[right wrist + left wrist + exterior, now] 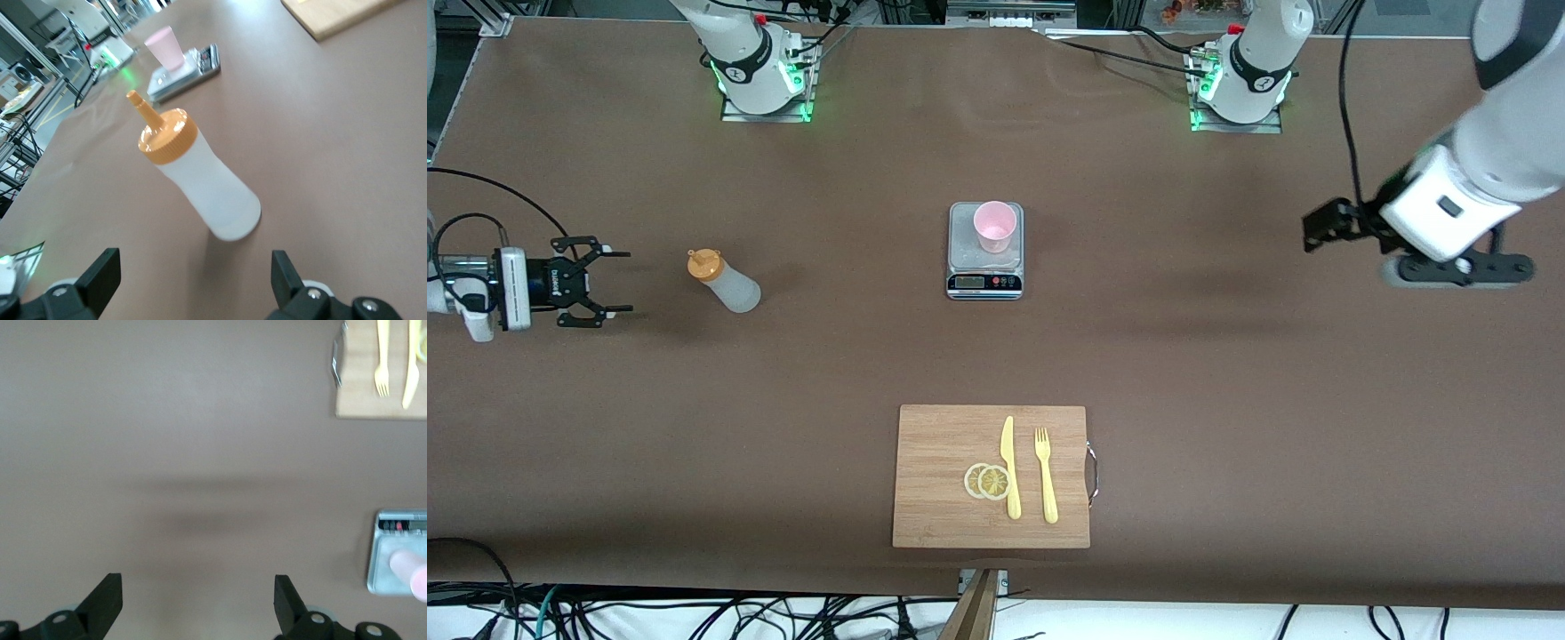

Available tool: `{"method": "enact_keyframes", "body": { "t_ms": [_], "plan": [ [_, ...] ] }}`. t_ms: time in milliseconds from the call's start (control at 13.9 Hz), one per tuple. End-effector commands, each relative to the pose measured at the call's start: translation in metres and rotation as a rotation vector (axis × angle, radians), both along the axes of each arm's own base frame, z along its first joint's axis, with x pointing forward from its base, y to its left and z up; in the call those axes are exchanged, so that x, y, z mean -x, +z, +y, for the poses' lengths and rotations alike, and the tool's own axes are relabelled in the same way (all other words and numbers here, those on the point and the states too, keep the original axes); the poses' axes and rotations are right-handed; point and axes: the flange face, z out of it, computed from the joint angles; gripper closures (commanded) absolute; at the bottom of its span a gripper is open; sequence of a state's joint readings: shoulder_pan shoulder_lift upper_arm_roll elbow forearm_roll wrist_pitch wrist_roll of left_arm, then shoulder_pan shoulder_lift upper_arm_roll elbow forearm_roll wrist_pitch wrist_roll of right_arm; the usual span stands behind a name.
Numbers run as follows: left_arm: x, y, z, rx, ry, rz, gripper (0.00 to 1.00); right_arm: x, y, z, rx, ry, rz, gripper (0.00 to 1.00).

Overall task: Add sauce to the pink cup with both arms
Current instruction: 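Release the cup and raise the left gripper while the right gripper reaches the bottle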

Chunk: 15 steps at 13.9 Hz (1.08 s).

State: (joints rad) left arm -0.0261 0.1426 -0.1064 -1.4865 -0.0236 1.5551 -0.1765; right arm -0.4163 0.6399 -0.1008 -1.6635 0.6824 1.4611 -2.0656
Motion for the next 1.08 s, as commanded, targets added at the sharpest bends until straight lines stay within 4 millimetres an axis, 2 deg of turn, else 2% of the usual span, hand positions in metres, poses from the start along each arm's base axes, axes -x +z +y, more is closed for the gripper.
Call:
{"method": "enact_keyframes", "body": {
  "t_ms": [0, 72, 144, 360, 576, 721, 1009],
  "plan": [
    [0.037, 0.005, -0.004, 0.005, -0.031, -0.089, 0.00, 0.013, -0.015, 0.010, -0.123, 0.014, -0.100, 0.00],
    [0.041, 0.003, -0.005, 0.004, -0.084, -0.085, 0.00, 0.014, -0.017, 0.012, -0.147, 0.023, -0.138, 0.00],
    [0.041, 0.003, 0.008, 0.002, -0.105, -0.085, 0.00, 0.015, -0.022, 0.012, -0.165, 0.036, -0.171, 0.00],
    [0.039, -0.001, 0.019, 0.000, -0.093, -0.032, 0.00, 0.025, -0.051, 0.023, -0.251, 0.049, -0.225, 0.00],
    [0.036, 0.003, 0.019, -0.001, -0.094, -0.010, 0.00, 0.036, -0.074, 0.034, -0.309, 0.052, -0.273, 0.00],
    [0.036, 0.002, 0.026, -0.001, -0.085, -0.006, 0.00, 0.037, -0.082, 0.042, -0.346, 0.059, -0.325, 0.00],
    [0.036, 0.002, 0.027, 0.000, -0.093, -0.007, 0.00, 0.046, -0.092, 0.054, -0.387, 0.070, -0.362, 0.00]
  ]
}}
